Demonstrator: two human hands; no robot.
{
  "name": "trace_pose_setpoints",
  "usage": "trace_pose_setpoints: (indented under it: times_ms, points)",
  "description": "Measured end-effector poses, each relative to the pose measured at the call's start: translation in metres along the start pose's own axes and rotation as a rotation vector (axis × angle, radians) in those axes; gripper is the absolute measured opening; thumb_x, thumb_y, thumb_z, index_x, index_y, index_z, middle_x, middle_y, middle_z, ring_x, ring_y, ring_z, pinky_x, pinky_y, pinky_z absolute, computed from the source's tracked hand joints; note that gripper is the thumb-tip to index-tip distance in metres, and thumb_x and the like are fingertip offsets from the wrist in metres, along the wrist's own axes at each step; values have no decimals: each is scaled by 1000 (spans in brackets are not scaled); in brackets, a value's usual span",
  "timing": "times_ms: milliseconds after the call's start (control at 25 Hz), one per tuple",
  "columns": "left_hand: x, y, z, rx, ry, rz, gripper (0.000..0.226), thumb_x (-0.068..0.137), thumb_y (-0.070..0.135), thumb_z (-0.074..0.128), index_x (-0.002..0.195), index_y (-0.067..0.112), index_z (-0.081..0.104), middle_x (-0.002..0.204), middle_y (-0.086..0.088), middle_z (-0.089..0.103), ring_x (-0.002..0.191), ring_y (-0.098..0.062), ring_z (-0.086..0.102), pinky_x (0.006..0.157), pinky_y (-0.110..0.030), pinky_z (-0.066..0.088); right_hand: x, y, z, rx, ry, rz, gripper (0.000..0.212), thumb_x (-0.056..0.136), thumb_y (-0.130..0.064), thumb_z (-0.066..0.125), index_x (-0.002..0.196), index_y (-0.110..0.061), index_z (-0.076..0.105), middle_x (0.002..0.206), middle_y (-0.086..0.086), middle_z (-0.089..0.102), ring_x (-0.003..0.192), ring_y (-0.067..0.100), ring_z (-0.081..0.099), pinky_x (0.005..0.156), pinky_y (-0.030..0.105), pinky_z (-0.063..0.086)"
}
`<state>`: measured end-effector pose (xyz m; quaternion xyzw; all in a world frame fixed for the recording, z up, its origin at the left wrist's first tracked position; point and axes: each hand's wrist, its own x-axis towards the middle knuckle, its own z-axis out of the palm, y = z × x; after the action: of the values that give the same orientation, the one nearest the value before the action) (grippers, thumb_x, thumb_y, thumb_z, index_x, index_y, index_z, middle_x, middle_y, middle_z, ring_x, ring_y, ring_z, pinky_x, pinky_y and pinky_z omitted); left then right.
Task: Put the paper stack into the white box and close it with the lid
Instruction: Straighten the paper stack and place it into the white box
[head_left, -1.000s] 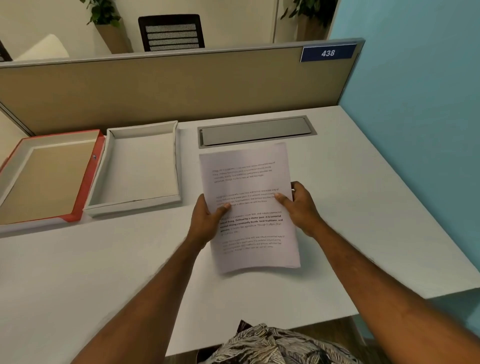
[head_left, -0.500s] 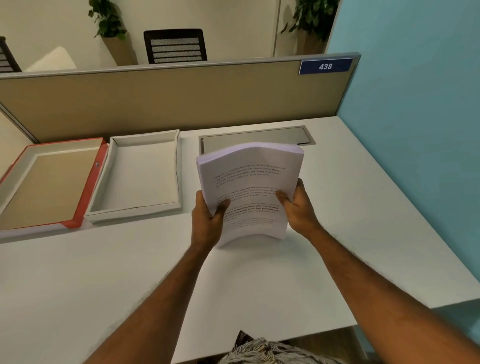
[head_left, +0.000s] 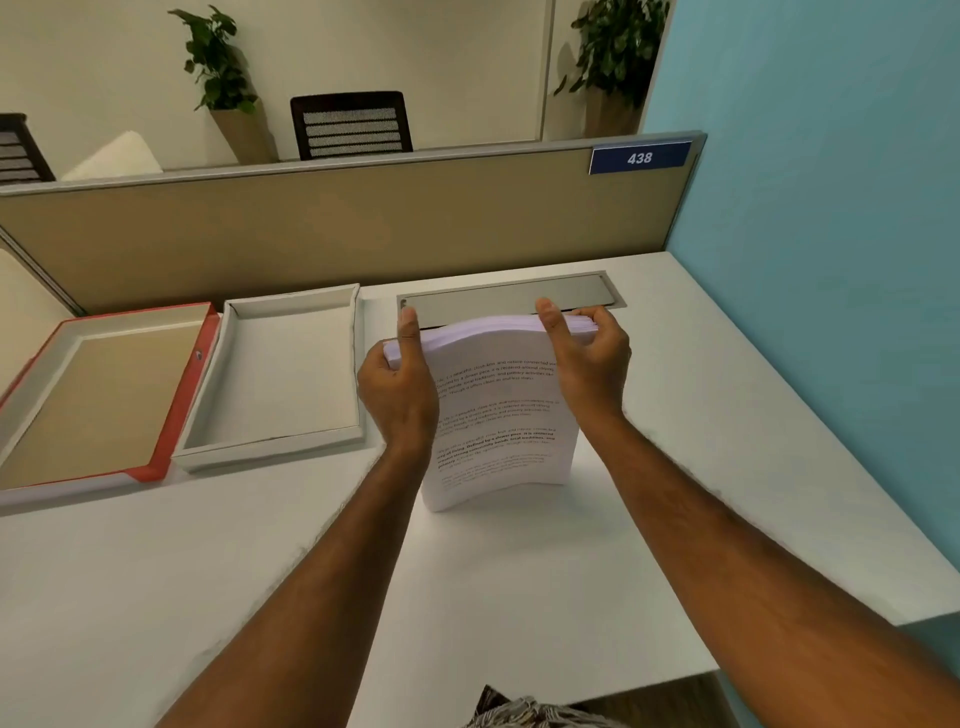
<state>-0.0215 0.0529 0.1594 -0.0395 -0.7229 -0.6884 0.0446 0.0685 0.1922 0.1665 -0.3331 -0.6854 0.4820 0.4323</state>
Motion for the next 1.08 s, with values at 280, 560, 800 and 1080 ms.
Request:
trace_pose_setpoints:
  times_ms: [280, 560, 800, 1080]
  points:
    - [9, 4, 2, 17, -13, 11, 24, 91, 36, 46, 80, 24, 64, 74, 8, 61, 74, -14, 61, 53, -19, 43, 10, 7, 5, 20, 28, 54, 24, 97, -33, 49, 85, -14, 58, 71, -5, 60, 65, 13, 62, 45, 7, 44]
    - [-12, -58, -35, 16, -427, 180, 33, 93, 44, 48, 119, 25, 45, 105, 13, 60, 96, -9, 65, 70, -23, 60, -14, 69, -23, 18, -378, 54, 43, 89, -44, 58, 123, -20, 49, 107, -1, 65, 92, 16, 68, 76, 33, 61]
    - [-25, -82, -30, 16, -448, 245, 25, 95, 31, 47, 116, 32, 34, 108, 28, 52, 103, 6, 59, 70, -15, 57, -41, 93, -15, 67, -292, 78, 26, 90, -26, 61, 108, -38, 46, 103, -18, 61, 98, 13, 64, 82, 34, 58]
    - [-29, -113, -38, 64, -459, 192, 27, 96, 41, 45, 118, 41, 30, 115, 25, 50, 107, 4, 58, 77, -19, 59, -50, 113, -18, -21, -334, 25, 40, 90, -23, 61, 118, -45, 42, 107, -29, 61, 100, -4, 61, 80, 17, 54]
